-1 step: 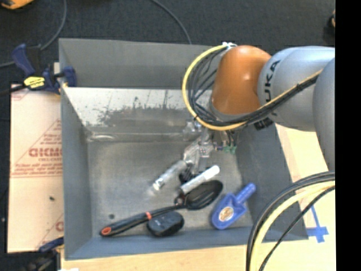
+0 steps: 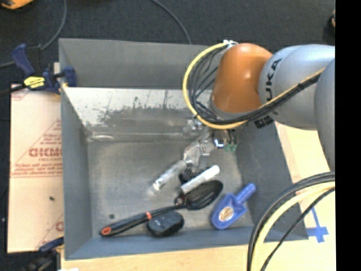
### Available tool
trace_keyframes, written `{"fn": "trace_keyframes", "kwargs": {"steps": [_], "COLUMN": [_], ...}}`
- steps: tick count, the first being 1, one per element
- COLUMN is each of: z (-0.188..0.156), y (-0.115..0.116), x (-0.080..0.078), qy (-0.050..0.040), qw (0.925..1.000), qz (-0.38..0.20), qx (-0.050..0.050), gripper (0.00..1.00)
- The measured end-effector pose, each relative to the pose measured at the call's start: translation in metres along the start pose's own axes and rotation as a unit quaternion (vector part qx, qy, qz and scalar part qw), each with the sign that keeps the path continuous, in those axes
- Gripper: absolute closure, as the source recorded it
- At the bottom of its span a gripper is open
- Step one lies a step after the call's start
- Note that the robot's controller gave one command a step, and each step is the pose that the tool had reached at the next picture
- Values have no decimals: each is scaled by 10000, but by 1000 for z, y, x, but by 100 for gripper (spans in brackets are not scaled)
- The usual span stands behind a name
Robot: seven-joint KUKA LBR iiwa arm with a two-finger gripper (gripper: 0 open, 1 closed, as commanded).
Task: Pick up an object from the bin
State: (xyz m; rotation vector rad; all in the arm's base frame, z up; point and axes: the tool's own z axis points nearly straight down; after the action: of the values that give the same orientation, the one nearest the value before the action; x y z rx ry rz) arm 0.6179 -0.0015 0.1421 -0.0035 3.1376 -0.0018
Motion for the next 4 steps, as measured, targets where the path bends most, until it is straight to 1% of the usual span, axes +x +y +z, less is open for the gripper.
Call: {"fn": "trace_keyframes", "kwargs": {"steps": [1,2,3,4], "z": [71,71,70,69], "y": [-34,-33,-35,-34], "x": [-5,-13,-7,-14], "qy": [28,-33,13,-66], "qw": [9952,9931,9950,9932], "qz": [-979,-1168,-996,-1159], "qx": [-1,6,-6,11], "gripper": [0,0,0,0]}}
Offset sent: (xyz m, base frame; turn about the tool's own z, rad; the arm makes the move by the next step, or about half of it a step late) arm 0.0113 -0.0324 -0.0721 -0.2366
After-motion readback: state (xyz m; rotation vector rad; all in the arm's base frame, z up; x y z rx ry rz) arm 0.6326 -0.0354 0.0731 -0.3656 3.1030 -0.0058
